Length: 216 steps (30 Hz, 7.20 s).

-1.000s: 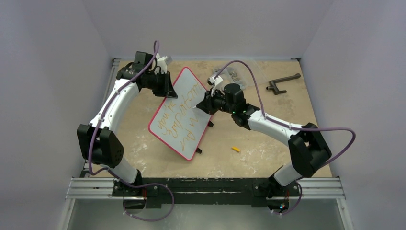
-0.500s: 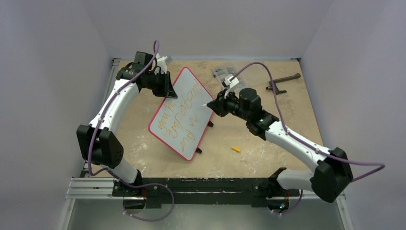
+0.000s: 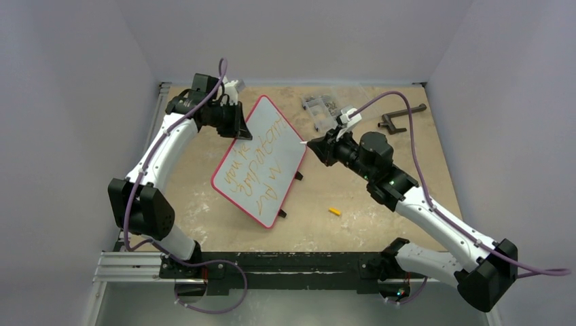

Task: Write a sentence on the whiteboard
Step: Put down the whiteboard on the whiteboard stand, then pick up the pen cap.

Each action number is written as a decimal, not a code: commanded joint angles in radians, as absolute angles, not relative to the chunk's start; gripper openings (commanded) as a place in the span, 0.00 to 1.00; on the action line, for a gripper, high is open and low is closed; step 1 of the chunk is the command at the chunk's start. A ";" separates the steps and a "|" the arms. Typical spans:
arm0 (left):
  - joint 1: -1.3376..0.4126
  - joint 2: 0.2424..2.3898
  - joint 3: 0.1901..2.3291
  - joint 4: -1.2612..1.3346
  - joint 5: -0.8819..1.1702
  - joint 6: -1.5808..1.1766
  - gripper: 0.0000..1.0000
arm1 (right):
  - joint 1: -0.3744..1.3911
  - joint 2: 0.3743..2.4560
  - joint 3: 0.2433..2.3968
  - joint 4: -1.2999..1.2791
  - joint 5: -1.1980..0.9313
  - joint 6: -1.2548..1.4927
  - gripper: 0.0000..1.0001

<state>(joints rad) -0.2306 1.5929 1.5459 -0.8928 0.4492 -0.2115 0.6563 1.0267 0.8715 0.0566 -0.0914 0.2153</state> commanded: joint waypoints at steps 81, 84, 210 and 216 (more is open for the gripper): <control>-0.774 1.392 1.525 -1.036 0.032 0.163 0.68 | 0.658 0.816 0.800 0.103 0.449 0.278 0.00; -0.858 1.434 1.522 -0.996 0.046 0.167 0.67 | 0.657 0.815 0.816 0.103 0.524 0.266 0.00; -0.947 1.943 1.427 -0.210 0.527 0.032 0.00 | 0.658 0.804 1.016 -0.139 0.518 0.315 0.00; -0.884 1.892 1.521 -0.302 0.531 -0.266 0.00 | 0.658 0.792 1.012 -0.125 0.515 0.306 0.00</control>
<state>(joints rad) -0.9150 1.9720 1.4292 -0.2966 0.4946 0.0040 0.6559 0.8154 1.0111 -0.1638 0.5053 0.3038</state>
